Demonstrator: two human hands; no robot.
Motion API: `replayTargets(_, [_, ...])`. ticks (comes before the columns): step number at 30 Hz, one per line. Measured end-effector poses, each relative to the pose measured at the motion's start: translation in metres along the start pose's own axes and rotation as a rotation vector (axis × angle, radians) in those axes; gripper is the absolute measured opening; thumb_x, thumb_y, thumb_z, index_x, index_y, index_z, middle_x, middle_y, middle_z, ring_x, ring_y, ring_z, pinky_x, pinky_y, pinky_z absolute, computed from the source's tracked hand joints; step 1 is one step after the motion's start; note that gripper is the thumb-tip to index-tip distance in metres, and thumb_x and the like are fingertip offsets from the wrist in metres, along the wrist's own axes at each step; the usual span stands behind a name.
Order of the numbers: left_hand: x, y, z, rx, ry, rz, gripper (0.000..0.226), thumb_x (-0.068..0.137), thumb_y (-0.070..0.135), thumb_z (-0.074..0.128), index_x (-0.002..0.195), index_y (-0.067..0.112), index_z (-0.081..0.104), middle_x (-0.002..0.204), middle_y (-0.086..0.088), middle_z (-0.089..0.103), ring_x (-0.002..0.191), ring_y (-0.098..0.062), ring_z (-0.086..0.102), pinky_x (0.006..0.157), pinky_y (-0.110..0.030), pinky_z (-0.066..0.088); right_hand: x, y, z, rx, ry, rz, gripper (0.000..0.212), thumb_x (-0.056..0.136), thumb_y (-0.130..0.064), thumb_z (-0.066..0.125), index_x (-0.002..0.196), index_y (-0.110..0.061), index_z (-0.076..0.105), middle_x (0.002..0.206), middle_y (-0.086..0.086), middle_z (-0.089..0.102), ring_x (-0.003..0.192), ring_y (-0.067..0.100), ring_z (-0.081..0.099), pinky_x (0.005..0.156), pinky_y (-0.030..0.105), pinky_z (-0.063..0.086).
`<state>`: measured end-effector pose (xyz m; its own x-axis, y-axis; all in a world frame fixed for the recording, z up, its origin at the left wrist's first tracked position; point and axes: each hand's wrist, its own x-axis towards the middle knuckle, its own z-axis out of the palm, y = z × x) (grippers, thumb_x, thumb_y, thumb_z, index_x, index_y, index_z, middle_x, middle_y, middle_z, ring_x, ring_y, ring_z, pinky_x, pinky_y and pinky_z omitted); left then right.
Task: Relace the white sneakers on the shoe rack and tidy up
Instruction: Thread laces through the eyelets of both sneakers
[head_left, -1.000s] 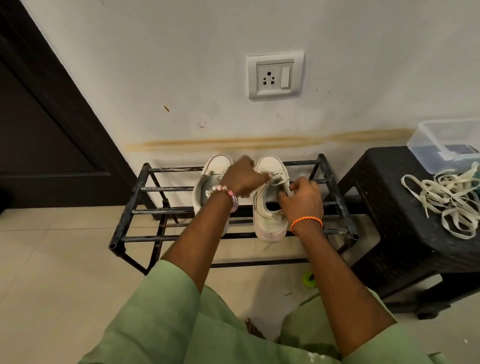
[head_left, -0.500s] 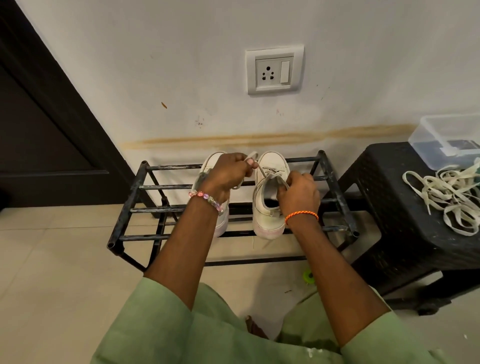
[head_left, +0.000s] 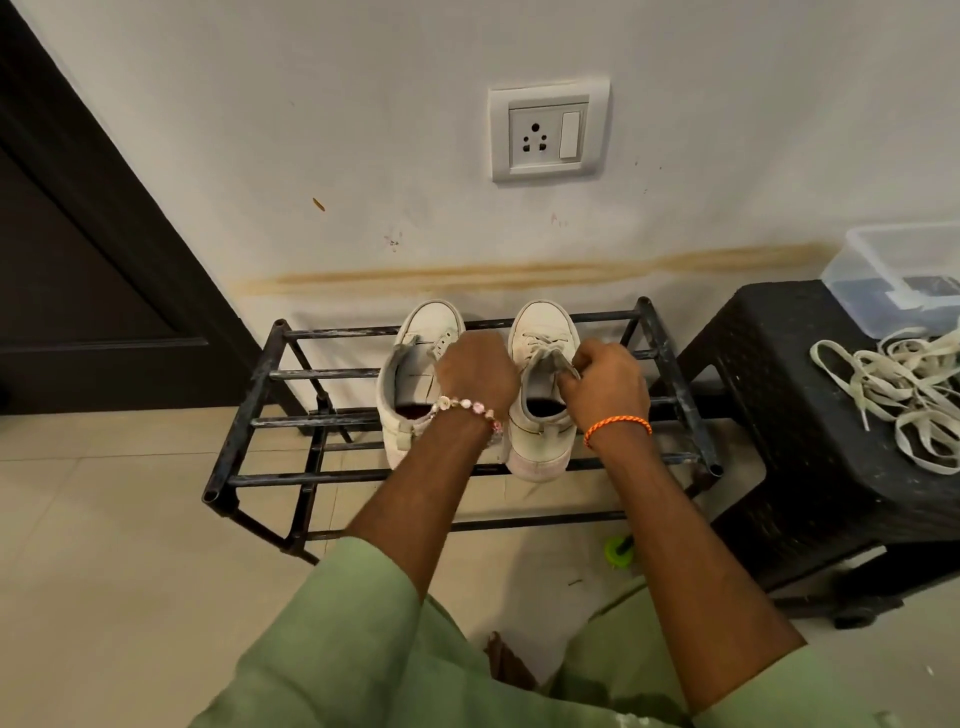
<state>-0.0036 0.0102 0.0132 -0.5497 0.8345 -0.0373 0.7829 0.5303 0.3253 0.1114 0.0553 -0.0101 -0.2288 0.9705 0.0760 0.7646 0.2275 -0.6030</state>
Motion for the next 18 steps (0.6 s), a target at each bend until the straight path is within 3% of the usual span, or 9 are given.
replayTargets(3, [0.01,-0.004,0.013,-0.154,-0.028,0.138,0.021,0.09,0.014,0.055,0.103,0.009,0.071,0.105,-0.014,0.07,0.099,-0.031,0.064,0.081,-0.037,0.05,0.002,0.002,0.0,0.02,-0.007,-0.014,0.014,0.085,-0.02,0.067,0.092,-0.01,0.061,0.101,0.011,0.056,0.088,0.026,0.056,0.072,0.029,0.04])
replayTargets(6, [0.016,-0.01,0.015,-0.181,-0.015,0.236,0.018,0.088,0.009,0.056,0.093,0.002,0.073,0.095,-0.017,0.07,0.088,-0.03,0.065,0.076,-0.034,0.05,0.005,0.003,0.0,0.02,-0.011,-0.023,0.013,0.084,-0.02,0.068,0.087,-0.012,0.059,0.099,0.011,0.057,0.086,0.025,0.057,0.074,0.032,0.045])
replayTargets(10, [0.02,-0.016,0.011,-0.293,-0.117,0.175,0.012,0.092,0.013,0.052,0.089,0.002,0.056,0.087,-0.014,0.064,0.079,-0.026,0.06,0.07,-0.035,0.048,0.008,0.005,-0.001,0.045,-0.045,-0.005,0.018,0.08,-0.021,0.071,0.077,-0.015,0.055,0.093,0.011,0.06,0.082,0.026,0.059,0.073,0.033,0.049])
replayTargets(14, [0.013,-0.006,-0.025,-0.947,-0.194,-0.1,0.015,0.094,0.003,0.045,0.108,0.008,0.044,0.079,-0.003,0.062,0.071,-0.012,0.06,0.059,-0.018,0.045,0.007,-0.003,-0.015,0.234,-0.028,-0.027,0.011,0.081,-0.025,0.069,0.085,-0.018,0.063,0.092,0.003,0.064,0.084,0.017,0.06,0.077,0.033,0.052])
replayTargets(16, [0.006,0.002,-0.052,-1.19,-0.275,-0.086,0.02,0.095,0.0,0.044,0.112,0.009,0.049,0.084,-0.002,0.069,0.073,-0.008,0.064,0.06,-0.015,0.046,0.006,-0.018,-0.029,0.389,-0.074,-0.092,0.005,0.084,-0.02,0.067,0.088,-0.017,0.065,0.087,-0.004,0.065,0.082,0.01,0.061,0.077,0.024,0.05])
replayTargets(18, [-0.001,0.009,-0.074,-1.343,-0.367,0.023,0.022,0.096,0.002,0.042,0.108,0.013,0.056,0.096,-0.001,0.073,0.083,-0.007,0.068,0.071,-0.02,0.048,0.001,-0.037,-0.04,0.572,-0.265,-0.172,0.008,0.087,-0.013,0.064,0.094,-0.017,0.066,0.089,-0.005,0.067,0.085,0.006,0.063,0.08,0.019,0.049])
